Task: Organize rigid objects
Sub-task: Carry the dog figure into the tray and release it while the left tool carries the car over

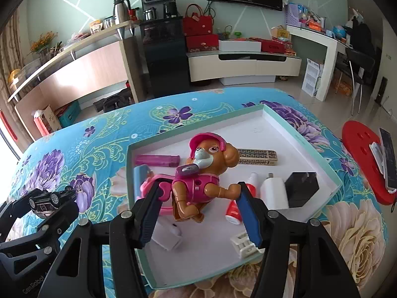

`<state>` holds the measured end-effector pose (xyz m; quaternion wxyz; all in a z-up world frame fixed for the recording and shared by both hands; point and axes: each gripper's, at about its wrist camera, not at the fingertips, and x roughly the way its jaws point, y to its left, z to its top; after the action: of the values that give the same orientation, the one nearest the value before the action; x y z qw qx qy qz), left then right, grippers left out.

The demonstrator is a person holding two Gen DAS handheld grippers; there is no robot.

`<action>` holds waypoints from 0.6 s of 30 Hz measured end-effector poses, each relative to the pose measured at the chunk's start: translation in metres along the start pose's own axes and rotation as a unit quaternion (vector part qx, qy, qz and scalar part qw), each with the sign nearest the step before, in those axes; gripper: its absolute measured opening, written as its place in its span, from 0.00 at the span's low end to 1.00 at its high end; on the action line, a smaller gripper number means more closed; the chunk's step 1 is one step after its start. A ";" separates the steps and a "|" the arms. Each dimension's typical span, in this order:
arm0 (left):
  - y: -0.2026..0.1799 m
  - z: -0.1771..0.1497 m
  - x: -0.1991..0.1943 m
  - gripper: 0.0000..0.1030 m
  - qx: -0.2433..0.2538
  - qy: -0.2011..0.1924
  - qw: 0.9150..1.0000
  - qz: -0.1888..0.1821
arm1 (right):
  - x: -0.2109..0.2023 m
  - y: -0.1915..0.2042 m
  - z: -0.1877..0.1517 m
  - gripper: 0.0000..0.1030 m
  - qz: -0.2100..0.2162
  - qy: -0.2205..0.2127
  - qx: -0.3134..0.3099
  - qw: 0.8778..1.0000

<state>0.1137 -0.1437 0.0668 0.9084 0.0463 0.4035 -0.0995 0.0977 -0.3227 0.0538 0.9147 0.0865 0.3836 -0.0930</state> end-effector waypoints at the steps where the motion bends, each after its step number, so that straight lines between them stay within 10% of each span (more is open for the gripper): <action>1: -0.002 0.000 0.001 0.75 0.003 0.001 1.000 0.000 | -0.001 -0.006 0.001 0.60 -0.004 -0.001 0.007 1.000; 18: -0.078 -0.009 0.025 0.75 0.082 0.011 0.995 -0.049 | -0.007 -0.048 0.006 0.60 -0.027 0.002 0.038 0.999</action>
<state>0.1061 -0.2218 0.0419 0.8909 0.1020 0.4059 -0.1763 0.0861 -0.3696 0.0591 0.9072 0.1111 0.3835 -0.1325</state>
